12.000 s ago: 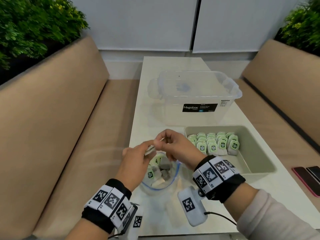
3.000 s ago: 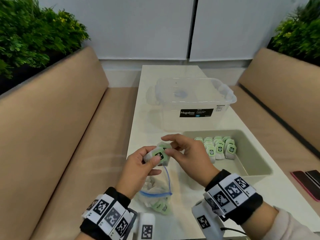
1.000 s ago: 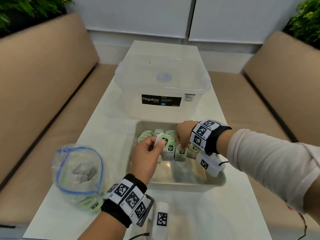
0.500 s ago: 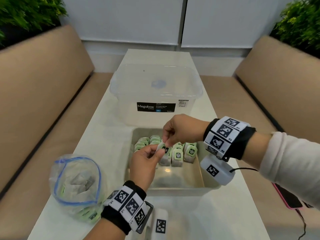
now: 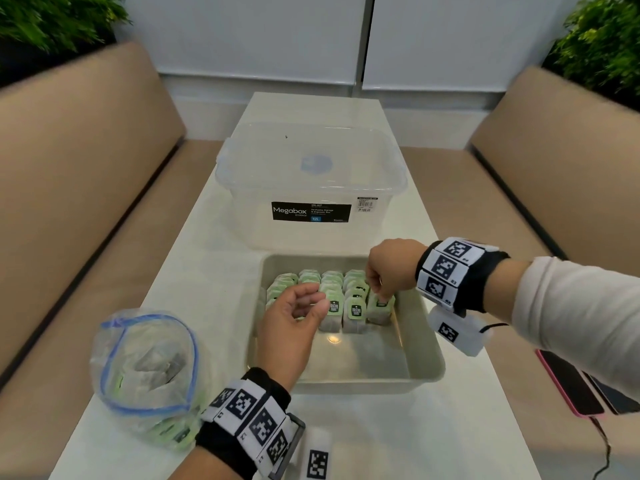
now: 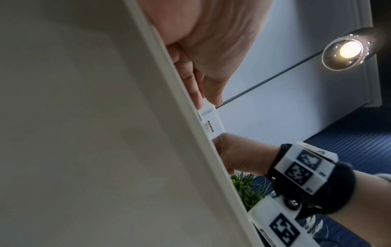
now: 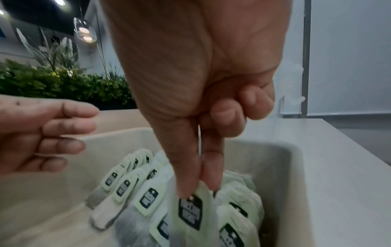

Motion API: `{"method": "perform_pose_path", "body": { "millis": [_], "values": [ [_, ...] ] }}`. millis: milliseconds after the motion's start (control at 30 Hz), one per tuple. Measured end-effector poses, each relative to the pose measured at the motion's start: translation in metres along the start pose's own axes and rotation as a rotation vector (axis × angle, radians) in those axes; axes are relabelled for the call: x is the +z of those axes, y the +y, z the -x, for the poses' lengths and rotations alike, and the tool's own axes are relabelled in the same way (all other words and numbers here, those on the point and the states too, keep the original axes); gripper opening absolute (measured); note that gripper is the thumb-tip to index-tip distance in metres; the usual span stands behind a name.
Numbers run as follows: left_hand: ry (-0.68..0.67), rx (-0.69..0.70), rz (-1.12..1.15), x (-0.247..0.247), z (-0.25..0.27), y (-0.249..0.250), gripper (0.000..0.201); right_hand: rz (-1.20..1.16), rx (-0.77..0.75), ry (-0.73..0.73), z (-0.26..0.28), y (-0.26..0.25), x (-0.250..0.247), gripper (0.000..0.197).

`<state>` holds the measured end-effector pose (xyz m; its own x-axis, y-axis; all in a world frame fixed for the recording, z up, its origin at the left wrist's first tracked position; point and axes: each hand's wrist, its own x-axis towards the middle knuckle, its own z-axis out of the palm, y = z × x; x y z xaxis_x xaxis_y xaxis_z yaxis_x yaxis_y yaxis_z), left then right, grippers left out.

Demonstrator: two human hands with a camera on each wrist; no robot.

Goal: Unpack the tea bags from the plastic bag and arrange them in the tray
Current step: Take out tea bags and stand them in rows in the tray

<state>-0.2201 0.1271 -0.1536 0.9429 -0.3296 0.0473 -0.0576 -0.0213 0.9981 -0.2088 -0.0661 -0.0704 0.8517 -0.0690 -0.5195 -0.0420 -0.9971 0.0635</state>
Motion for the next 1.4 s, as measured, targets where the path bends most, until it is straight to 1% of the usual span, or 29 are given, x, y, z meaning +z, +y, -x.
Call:
{"method": "perform_pose_path", "body": {
  "millis": [167, 300, 467, 633, 767, 867, 933, 967, 1100, 1167, 1233, 1400],
  "values": [
    [-0.015, -0.011, 0.002, 0.000, 0.002, -0.001, 0.022, 0.040, 0.000, -0.101, -0.016, 0.005, 0.008, 0.018],
    [-0.028, -0.010, -0.021, -0.001, 0.003, 0.001, 0.020, 0.043, 0.003, -0.157, -0.023, 0.008, 0.010, 0.016],
    [-0.027, -0.007, -0.022, -0.001, 0.003, 0.002, 0.020, 0.114, 0.046, -0.125, -0.026, 0.010, 0.014, 0.012],
    [-0.033, -0.009, -0.028, 0.000, 0.003, 0.001, 0.019, 0.159, 0.073, -0.066, -0.027, 0.008, 0.019, 0.019],
    [-0.032, -0.005, -0.030, 0.000, 0.003, 0.002, 0.018, 0.125, 0.050, -0.050, -0.024, 0.010, 0.015, 0.024],
    [-0.032, -0.003, -0.019, 0.000, 0.003, 0.002, 0.018, 0.107, 0.019, -0.051, -0.018, 0.011, 0.011, 0.022],
    [-0.031, -0.007, -0.020, 0.001, 0.003, 0.002, 0.018, 0.122, -0.032, -0.097, -0.015, 0.009, 0.011, 0.019],
    [-0.028, -0.009, -0.016, 0.001, 0.003, 0.001, 0.018, 0.140, -0.069, -0.144, -0.014, 0.006, 0.012, 0.020],
    [-0.021, -0.007, -0.010, 0.001, 0.003, 0.002, 0.015, 0.346, -0.211, -0.435, -0.021, -0.009, 0.023, 0.033],
    [-0.015, -0.006, -0.018, 0.002, 0.003, 0.003, 0.014, 0.463, -0.271, -0.519, -0.027, -0.014, 0.028, 0.036],
    [-0.008, -0.013, -0.020, 0.001, 0.003, 0.003, 0.014, 0.503, -0.276, -0.539, -0.034, -0.014, 0.032, 0.035],
    [-0.009, -0.028, -0.037, 0.001, 0.003, 0.003, 0.013, 0.575, -0.283, -0.515, -0.044, -0.012, 0.039, 0.034]
  ]
}}
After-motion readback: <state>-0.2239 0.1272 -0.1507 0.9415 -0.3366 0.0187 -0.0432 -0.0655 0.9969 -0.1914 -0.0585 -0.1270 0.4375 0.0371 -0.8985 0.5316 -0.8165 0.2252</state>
